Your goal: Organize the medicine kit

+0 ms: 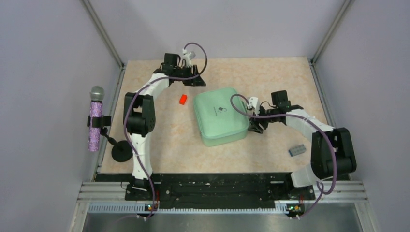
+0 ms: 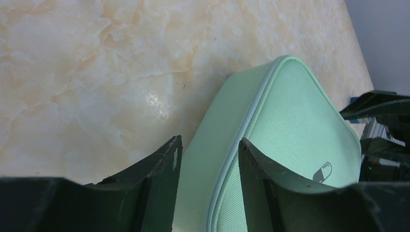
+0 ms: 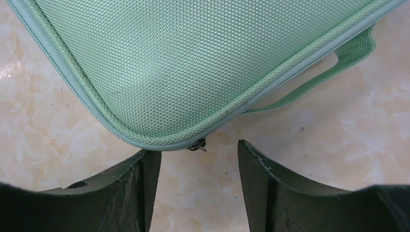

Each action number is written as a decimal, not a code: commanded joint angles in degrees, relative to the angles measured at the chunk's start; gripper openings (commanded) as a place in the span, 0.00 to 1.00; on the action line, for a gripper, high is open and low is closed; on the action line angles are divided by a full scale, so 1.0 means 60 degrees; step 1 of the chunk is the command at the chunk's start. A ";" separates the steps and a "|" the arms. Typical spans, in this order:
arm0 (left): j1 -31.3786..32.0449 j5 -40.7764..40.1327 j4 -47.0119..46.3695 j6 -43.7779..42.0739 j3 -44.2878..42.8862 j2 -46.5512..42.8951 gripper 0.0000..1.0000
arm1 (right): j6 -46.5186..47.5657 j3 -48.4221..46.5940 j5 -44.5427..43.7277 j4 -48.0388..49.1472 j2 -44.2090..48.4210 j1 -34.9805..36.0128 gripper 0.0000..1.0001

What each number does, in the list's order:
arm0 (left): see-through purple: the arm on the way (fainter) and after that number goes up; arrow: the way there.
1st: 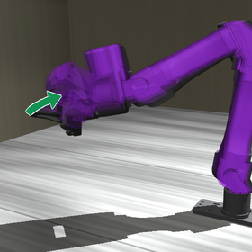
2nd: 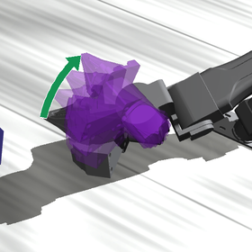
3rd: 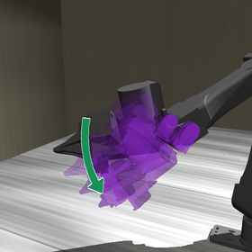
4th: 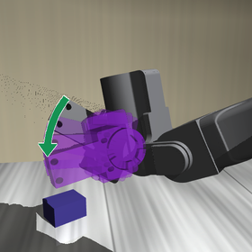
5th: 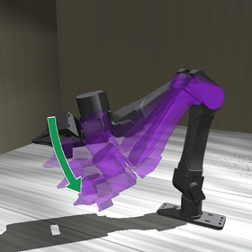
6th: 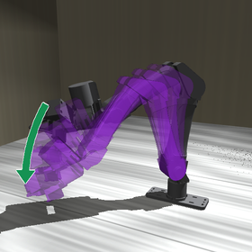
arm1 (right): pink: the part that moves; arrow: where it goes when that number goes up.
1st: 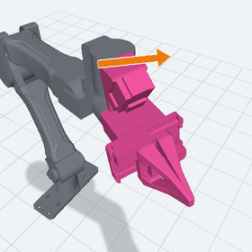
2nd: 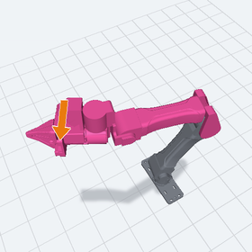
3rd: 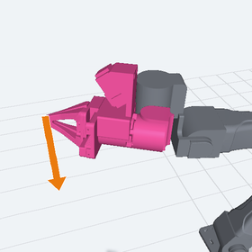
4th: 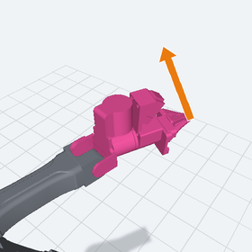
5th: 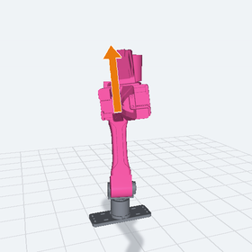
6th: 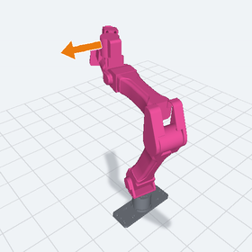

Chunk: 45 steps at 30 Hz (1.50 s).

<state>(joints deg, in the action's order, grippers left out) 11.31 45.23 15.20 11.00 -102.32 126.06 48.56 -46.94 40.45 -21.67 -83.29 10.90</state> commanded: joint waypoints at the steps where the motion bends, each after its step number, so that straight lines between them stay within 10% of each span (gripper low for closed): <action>1: -0.0032 0.0853 0.1471 -0.1871 -0.0772 -0.0253 0.51 | 0.1145 -0.1088 0.1525 -0.0792 -0.0792 -0.0236 0.59; 15: -0.0069 0.0701 0.2023 -0.2468 -0.0717 -0.0490 0.51 | 0.2073 -0.2106 0.2647 -0.1994 -0.1947 -0.0237 0.25; 25: -0.0085 0.0708 0.3000 -0.3545 -0.0986 -0.0462 0.51 | 0.2721 -0.2769 0.2386 -0.2324 -0.2172 -0.0292 0.26; 36: -0.0091 0.0567 0.3261 -0.4031 -0.0943 -0.0579 0.51 | 0.3911 -0.3918 0.2816 -0.4130 -0.3180 -0.0192 0.04; 45: -0.0053 -0.0219 0.1505 -0.2214 -0.1207 -0.0241 0.54 | 0.0409 -0.3971 0.0663 -0.2724 -0.2609 -0.0177 0.00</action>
<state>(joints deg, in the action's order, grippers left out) 10.98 46.70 33.23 -10.66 -106.32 126.04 63.37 -68.03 51.42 -44.34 -101.84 9.37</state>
